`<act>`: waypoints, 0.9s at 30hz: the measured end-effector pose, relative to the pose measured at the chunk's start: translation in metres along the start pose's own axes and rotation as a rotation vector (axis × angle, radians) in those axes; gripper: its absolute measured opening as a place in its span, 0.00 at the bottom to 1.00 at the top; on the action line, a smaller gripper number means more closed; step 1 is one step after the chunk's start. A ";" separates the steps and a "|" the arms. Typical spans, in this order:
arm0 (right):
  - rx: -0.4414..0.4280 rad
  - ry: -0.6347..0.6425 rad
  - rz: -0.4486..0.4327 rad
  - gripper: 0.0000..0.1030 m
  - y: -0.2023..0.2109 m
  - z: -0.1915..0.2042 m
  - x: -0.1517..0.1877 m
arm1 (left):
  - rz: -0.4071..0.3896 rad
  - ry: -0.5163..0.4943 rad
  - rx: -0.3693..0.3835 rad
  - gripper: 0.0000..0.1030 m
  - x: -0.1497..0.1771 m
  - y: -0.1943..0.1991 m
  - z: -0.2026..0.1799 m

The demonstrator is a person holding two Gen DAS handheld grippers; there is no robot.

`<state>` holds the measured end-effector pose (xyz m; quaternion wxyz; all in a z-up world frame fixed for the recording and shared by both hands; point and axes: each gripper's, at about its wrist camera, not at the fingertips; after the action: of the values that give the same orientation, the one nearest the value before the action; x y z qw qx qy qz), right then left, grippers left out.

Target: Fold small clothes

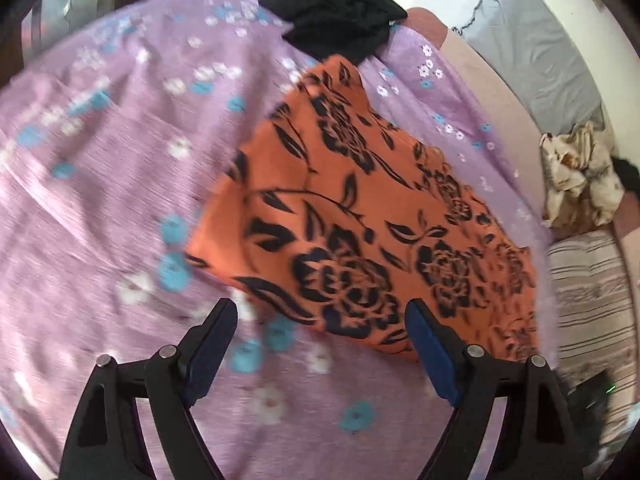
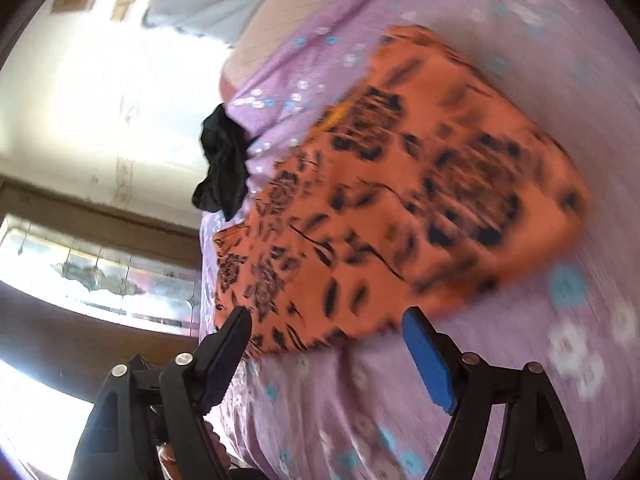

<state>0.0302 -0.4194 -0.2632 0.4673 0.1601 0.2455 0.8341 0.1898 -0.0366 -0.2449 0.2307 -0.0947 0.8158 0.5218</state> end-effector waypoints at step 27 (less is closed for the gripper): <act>-0.002 -0.124 -0.325 0.25 -0.034 -0.026 -0.054 | -0.110 0.181 0.083 0.60 -0.028 -0.046 0.014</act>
<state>0.0689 -0.4572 -0.3059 0.6103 0.1689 0.2381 0.7364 0.2369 -0.0469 -0.2735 0.1882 -0.1764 0.8479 0.4633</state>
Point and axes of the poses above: each gripper's, at about its wrist camera, not at the fingertips, and y roughly against the way its jaws point, z to its left, x to its underside, and after that the axes turned 14 degrees about -y, right-handed
